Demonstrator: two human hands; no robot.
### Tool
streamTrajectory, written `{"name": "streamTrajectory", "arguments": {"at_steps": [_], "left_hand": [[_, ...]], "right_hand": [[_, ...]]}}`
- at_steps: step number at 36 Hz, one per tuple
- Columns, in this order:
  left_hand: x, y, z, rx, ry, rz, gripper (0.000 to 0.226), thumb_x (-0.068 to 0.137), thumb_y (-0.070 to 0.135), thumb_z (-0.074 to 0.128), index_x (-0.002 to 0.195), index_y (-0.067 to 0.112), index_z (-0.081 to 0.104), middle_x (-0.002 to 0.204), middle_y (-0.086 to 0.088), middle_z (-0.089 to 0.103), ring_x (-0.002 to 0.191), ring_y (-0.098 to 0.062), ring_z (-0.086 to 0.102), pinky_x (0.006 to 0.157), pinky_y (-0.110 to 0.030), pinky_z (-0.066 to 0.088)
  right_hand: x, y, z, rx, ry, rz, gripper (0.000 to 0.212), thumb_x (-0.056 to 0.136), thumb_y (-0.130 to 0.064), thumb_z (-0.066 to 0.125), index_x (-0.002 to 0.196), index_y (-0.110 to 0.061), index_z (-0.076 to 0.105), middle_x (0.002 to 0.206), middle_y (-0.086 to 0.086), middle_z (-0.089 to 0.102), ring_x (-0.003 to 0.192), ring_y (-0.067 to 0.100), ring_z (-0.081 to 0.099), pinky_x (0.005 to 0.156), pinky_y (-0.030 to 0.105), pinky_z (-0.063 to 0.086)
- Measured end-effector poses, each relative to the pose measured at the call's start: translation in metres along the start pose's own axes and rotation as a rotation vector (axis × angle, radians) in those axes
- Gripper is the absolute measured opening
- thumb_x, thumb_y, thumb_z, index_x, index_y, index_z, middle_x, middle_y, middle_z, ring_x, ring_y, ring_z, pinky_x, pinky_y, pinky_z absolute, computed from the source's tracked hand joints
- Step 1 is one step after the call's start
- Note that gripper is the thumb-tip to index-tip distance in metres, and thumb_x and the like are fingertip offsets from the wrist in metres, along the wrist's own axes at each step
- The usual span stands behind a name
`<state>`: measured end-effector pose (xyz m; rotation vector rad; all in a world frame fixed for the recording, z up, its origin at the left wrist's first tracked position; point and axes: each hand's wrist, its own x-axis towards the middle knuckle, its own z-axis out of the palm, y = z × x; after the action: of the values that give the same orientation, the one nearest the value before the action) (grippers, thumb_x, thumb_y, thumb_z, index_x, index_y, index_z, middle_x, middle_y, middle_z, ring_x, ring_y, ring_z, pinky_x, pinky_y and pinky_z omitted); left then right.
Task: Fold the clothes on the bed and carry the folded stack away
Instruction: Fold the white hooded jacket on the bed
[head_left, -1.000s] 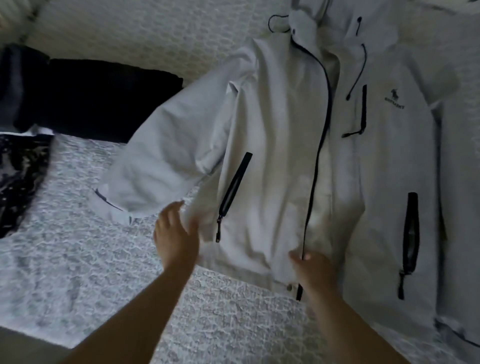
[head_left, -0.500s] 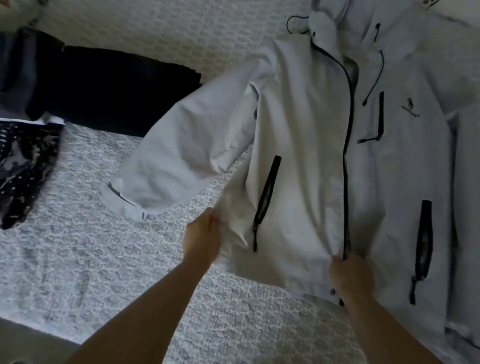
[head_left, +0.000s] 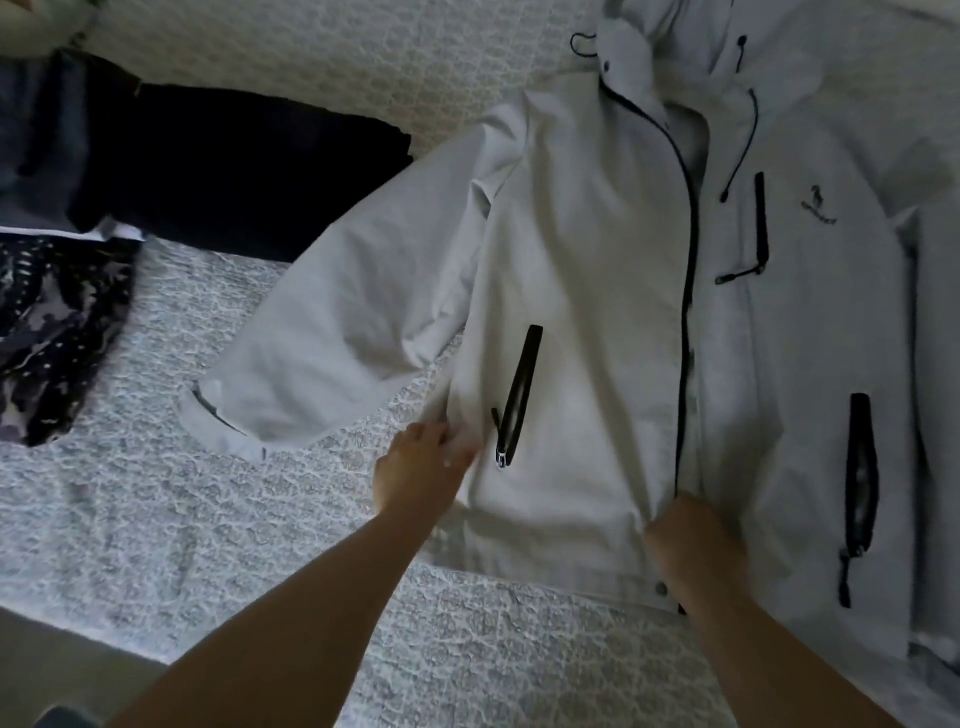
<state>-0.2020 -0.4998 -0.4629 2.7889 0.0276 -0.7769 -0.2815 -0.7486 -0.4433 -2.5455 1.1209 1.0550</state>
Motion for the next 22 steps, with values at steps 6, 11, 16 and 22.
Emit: {"name": "streamTrajectory", "arguments": {"at_steps": [6,11,16,22], "left_hand": [[-0.007,0.036,0.002,-0.272,-0.082,-0.059,0.041,0.095,0.053,0.041,0.065,0.027,0.050,0.060,0.008,0.055,0.060,-0.013,0.056,0.054,-0.023,0.040],[-0.027,0.050,-0.019,-1.143,-0.339,-0.108,0.027,0.094,0.024,0.056,0.068,0.020,0.060,0.071,-0.007,0.063,0.067,-0.022,0.061,0.064,-0.028,0.049],[-0.022,0.001,-0.038,-1.670,-0.429,-0.365,0.029,0.085,0.027,0.057,0.103,0.005,0.061,0.094,-0.019,0.066,0.082,-0.030,0.064,0.076,-0.045,0.056],[-0.002,-0.082,-0.020,-0.359,-0.041,-0.472,0.019,0.092,0.026,0.057,0.100,0.010,0.063,0.100,-0.015,0.068,0.090,-0.029,0.061,0.077,-0.034,0.047]], "right_hand": [[0.000,0.005,-0.002,0.110,0.010,0.025,0.025,0.089,-0.018,0.058,0.110,-0.005,0.058,0.107,0.014,0.064,0.099,0.033,0.063,0.079,0.038,0.054],[-0.010,0.028,0.004,0.208,0.185,0.019,0.027,0.090,-0.013,0.058,0.110,0.006,0.052,0.106,0.025,0.061,0.102,0.038,0.059,0.075,0.039,0.044],[-0.020,0.029,0.016,0.254,0.279,-0.105,0.019,0.091,-0.013,0.055,0.096,0.005,0.058,0.094,0.027,0.059,0.091,0.041,0.058,0.073,0.041,0.042],[-0.032,-0.005,0.025,0.022,0.097,-0.288,0.032,0.095,-0.033,0.045,0.109,-0.008,0.060,0.113,0.007,0.051,0.106,0.024,0.052,0.082,0.033,0.045]]}}
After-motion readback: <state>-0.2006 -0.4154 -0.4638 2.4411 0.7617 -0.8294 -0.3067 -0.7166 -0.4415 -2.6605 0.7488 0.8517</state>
